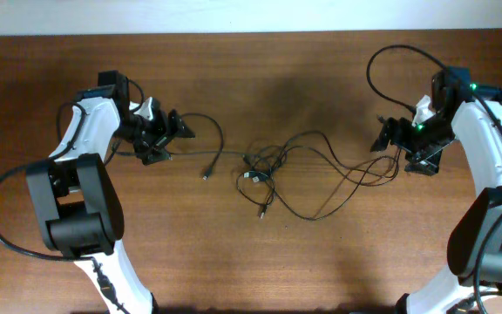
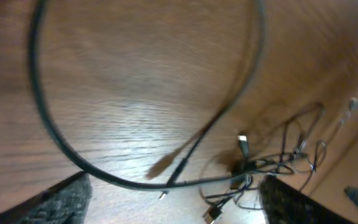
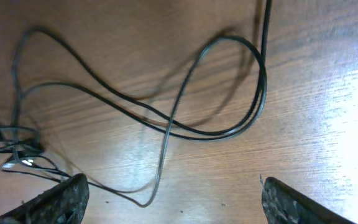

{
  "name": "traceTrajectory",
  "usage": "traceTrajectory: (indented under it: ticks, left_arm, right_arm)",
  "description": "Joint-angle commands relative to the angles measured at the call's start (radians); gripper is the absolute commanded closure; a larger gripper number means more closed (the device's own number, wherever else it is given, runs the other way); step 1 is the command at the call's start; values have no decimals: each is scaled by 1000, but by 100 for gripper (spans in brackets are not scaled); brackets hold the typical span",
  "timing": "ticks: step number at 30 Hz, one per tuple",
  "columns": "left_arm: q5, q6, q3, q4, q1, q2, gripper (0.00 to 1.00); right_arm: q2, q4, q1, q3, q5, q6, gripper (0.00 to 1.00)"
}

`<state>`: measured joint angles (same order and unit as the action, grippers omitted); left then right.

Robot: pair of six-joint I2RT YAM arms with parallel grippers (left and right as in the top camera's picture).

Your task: Untangle cables

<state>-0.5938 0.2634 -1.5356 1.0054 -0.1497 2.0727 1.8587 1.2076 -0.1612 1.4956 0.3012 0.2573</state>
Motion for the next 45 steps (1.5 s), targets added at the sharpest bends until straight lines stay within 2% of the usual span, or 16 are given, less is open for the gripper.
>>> traceTrajectory:
  ticks: [1,4,6,8,10,13,20,23,24,25,29,33,35,42,45]
  left_arm:
    - [-101,-151,-16,-18,28,-27,5]
    - [-111,-216,-16,-52,121,-27,4]
    - [-20,-214,-18,-73,186,-27,1]
    - [141,-171,-42,-77,278,-27,1]
    - [239,-163,-63,-80,347,-27,16]
    - [366,-163,-66,-124,459,-27,15]
    - [371,-163,-158,-92,561,-29,16]
    - [431,-164,-126,-96,607,-26,30]
    - [486,-169,-113,-104,621,-26,42]
    - [513,-199,-106,-108,630,-26,48]
    - [512,-364,-103,-83,642,-26,56]
    - [512,-480,-103,4,642,-26,49]
    - [511,-490,-101,17,643,-26,45]
    - [509,-489,-69,-26,643,-24,43]
    - [508,-484,-68,-43,643,-23,48]
  right_arm:
    - [-12,8,19,9,3,-43,4]
    - [-12,8,49,-24,10,-40,1]
    - [-12,8,72,-49,10,-40,2]
    - [-12,1,97,-87,10,-31,2]
    - [-12,-31,116,-129,10,9,2]
    - [-11,-92,143,-201,9,31,1]
    - [-11,-127,149,-236,10,39,2]
    - [-11,-127,149,-236,10,39,2]
    - [-11,-127,149,-236,9,39,2]
    - [-11,-127,149,-236,9,39,2]
    - [-11,-127,149,-236,10,39,2]
    - [-11,-127,149,-236,9,39,2]
    - [-11,-127,149,-236,10,39,2]
    - [-11,-128,149,-236,9,39,2]
    - [-11,-127,149,-236,9,39,2]
